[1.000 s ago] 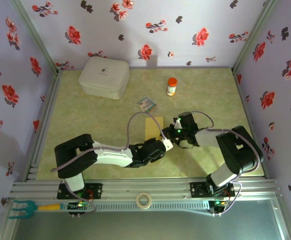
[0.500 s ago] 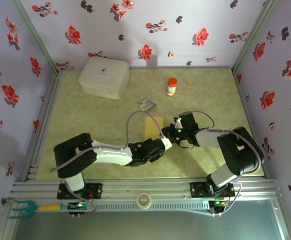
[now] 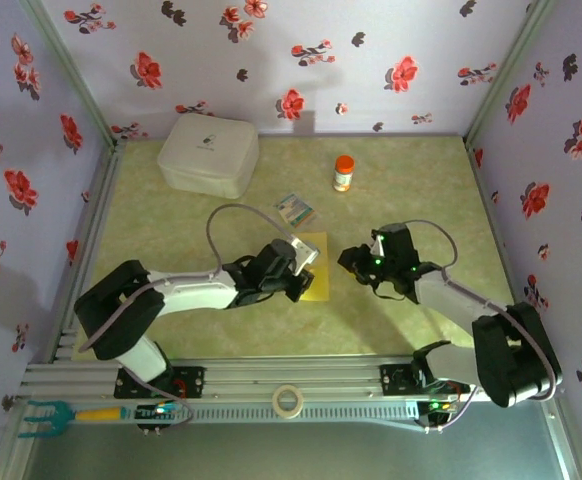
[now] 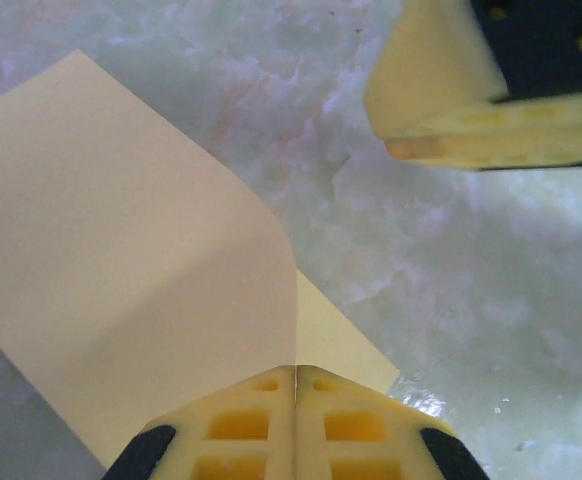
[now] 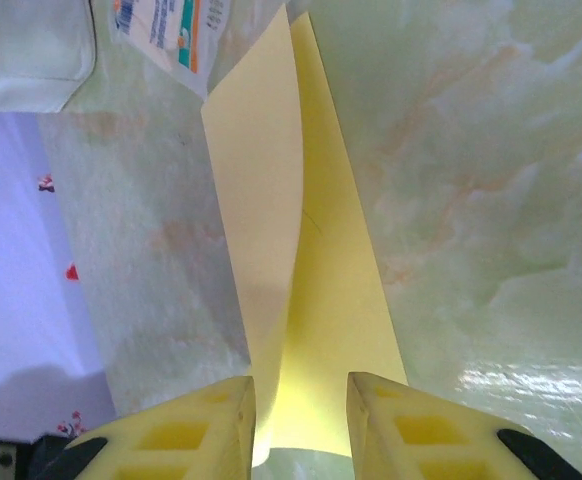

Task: Fold a paper plane with a square sheet of paper (pick it up from the middle)
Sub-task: Fold the triangle a second time at the center of the table.

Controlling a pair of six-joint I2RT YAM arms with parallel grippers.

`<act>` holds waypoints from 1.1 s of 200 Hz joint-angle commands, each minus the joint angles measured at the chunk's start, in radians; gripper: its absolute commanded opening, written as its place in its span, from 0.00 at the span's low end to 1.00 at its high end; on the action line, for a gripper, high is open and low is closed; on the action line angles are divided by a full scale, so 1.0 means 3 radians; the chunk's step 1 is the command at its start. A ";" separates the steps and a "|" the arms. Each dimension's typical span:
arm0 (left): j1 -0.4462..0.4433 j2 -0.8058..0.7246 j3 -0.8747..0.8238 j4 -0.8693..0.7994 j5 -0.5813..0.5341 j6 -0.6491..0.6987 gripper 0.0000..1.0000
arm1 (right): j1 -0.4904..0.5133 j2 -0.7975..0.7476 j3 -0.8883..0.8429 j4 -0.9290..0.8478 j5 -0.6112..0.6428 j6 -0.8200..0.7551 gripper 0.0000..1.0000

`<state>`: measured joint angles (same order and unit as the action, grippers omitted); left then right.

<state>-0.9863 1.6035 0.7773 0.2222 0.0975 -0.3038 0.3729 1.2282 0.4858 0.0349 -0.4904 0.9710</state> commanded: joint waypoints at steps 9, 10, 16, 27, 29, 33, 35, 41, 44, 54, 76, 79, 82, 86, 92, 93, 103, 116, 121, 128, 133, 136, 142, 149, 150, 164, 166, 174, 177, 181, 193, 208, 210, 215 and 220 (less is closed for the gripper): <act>0.0056 0.0030 -0.0059 0.0334 0.0572 -0.0443 0.00 | 0.0001 0.0002 -0.0158 0.0033 -0.0133 0.0066 0.20; 0.0056 0.0032 -0.0065 0.0344 0.0574 -0.0452 0.00 | 0.0000 0.0005 -0.0160 0.0035 -0.0136 0.0069 0.19; 0.0064 0.0043 -0.0086 0.0405 0.0578 -0.0505 0.00 | 0.0014 0.0022 -0.0169 0.0047 -0.0159 0.0066 0.17; 0.0066 0.0064 -0.0114 0.0519 0.0598 -0.0603 0.00 | 0.0051 0.0052 -0.0187 0.0052 -0.0170 0.0066 0.12; 0.0066 0.0068 -0.0118 0.0533 0.0596 -0.0621 0.00 | 0.0053 0.0052 -0.0185 0.0055 -0.0173 0.0066 0.12; 0.0066 0.0081 -0.0121 0.0574 0.0608 -0.0655 0.00 | 0.0075 0.0062 -0.0194 0.0071 -0.0170 0.0071 0.10; 0.0069 0.0087 -0.0121 0.0590 0.0613 -0.0672 0.00 | 0.0078 0.0065 -0.0196 0.0075 -0.0170 0.0071 0.10; 0.0065 0.0106 -0.0126 0.0640 0.0627 -0.0726 0.00 | 0.0103 0.0086 -0.0200 0.0107 -0.0175 0.0083 0.08; 0.0066 0.0117 -0.0122 0.0660 0.0635 -0.0747 0.00 | 0.0117 0.0094 -0.0202 0.0121 -0.0181 0.0093 0.08; 0.0066 0.0153 -0.0116 0.0707 0.0652 -0.0807 0.00 | 0.0172 0.0135 -0.0200 0.0188 -0.0188 0.0122 0.06; 0.0066 0.0216 -0.0104 0.0686 0.0620 -0.0857 0.00 | 0.0300 0.0269 -0.0150 0.0281 -0.0181 0.0158 0.04; 0.0066 0.0229 -0.0101 0.0686 0.0620 -0.0858 0.00 | 0.0318 0.0294 -0.0140 0.0287 -0.0180 0.0158 0.05; 0.0066 0.0235 -0.0101 0.0686 0.0621 -0.0863 0.00 | 0.0332 0.0321 -0.0130 0.0288 -0.0176 0.0155 0.04; 0.0067 0.0244 -0.0101 0.0681 0.0618 -0.0868 0.00 | 0.0352 0.0352 -0.0113 0.0285 -0.0176 0.0150 0.04; 0.0067 0.0256 -0.0096 0.0664 0.0621 -0.0869 0.00 | 0.0379 0.0423 -0.0097 0.0292 -0.0179 0.0143 0.03; 0.0066 0.0258 -0.0096 0.0662 0.0618 -0.0869 0.00 | 0.0381 0.0435 -0.0091 0.0297 -0.0177 0.0143 0.03; 0.0066 0.0267 -0.0090 0.0642 0.0615 -0.0863 0.00 | 0.0412 0.0530 -0.0085 0.0337 -0.0178 0.0157 0.02; 0.0067 0.0279 -0.0081 0.0600 0.0603 -0.0853 0.00 | 0.0437 0.0614 -0.0107 0.0450 -0.0172 0.0193 0.02; 0.0067 0.0282 -0.0073 0.0590 0.0601 -0.0848 0.00 | 0.0439 0.0645 -0.0111 0.0453 -0.0157 0.0198 0.02; 0.0070 0.0290 -0.0075 0.0577 0.0599 -0.0839 0.00 | 0.0439 0.0689 -0.0106 0.0426 -0.0135 0.0185 0.02; 0.0071 0.0290 -0.0070 0.0565 0.0600 -0.0829 0.00 | 0.0439 0.0717 -0.0097 0.0381 -0.0118 0.0168 0.02; 0.0071 0.0295 -0.0066 0.0552 0.0599 -0.0821 0.00 | 0.0439 0.0730 -0.0096 0.0367 -0.0109 0.0156 0.02; 0.0071 0.0300 -0.0060 0.0515 0.0597 -0.0809 0.00 | 0.0439 0.0752 -0.0095 0.0337 -0.0083 0.0136 0.01; 0.0070 0.0300 -0.0045 0.0468 0.0600 -0.0788 0.00 | 0.0439 0.0763 -0.0102 0.0307 -0.0048 0.0126 0.01; 0.0071 0.0302 -0.0042 0.0464 0.0598 -0.0785 0.01 | 0.0439 0.0763 -0.0104 0.0303 -0.0043 0.0124 0.01; 0.0071 0.0308 -0.0029 0.0399 0.0600 -0.0762 0.04 | 0.0434 0.0771 -0.0096 0.0217 0.0014 0.0095 0.01; 0.0071 0.0310 -0.0029 0.0392 0.0601 -0.0762 0.04 | 0.0434 0.0772 -0.0096 0.0202 0.0019 0.0090 0.01; 0.0079 0.0311 -0.0024 0.0365 0.0601 -0.0761 0.06 | 0.0434 0.0774 -0.0086 0.0158 0.0041 0.0070 0.01; 0.0081 0.0315 -0.0025 0.0357 0.0601 -0.0761 0.07 | 0.0434 0.0770 -0.0077 0.0144 0.0046 0.0065 0.01; 0.0088 0.0315 -0.0019 0.0340 0.0599 -0.0761 0.07 | 0.0434 0.0770 -0.0072 0.0124 0.0058 0.0053 0.01; 0.0092 0.0315 -0.0009 0.0308 0.0607 -0.0756 0.08 | 0.0435 0.0774 -0.0054 0.0033 0.0100 0.0022 0.01; 0.0106 0.0320 -0.0009 0.0302 0.0620 -0.0751 0.10 | 0.0432 0.0775 -0.0050 -0.0010 0.0134 0.0006 0.01; 0.0107 0.0320 -0.0009 0.0302 0.0621 -0.0751 0.10 | 0.0432 0.0774 -0.0050 -0.0016 0.0136 0.0005 0.01; 0.0111 0.0320 -0.0009 0.0302 0.0622 -0.0751 0.10 | 0.0434 0.0769 -0.0049 -0.0030 0.0143 0.0000 0.01; 0.0119 0.0328 -0.0009 0.0302 0.0637 -0.0751 0.10 | 0.0432 0.0773 -0.0040 -0.0039 0.0150 -0.0005 0.01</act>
<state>-0.9642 1.6844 0.7517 0.3328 0.2668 -0.5434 0.4984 1.4513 0.4576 0.0956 -0.5003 0.9951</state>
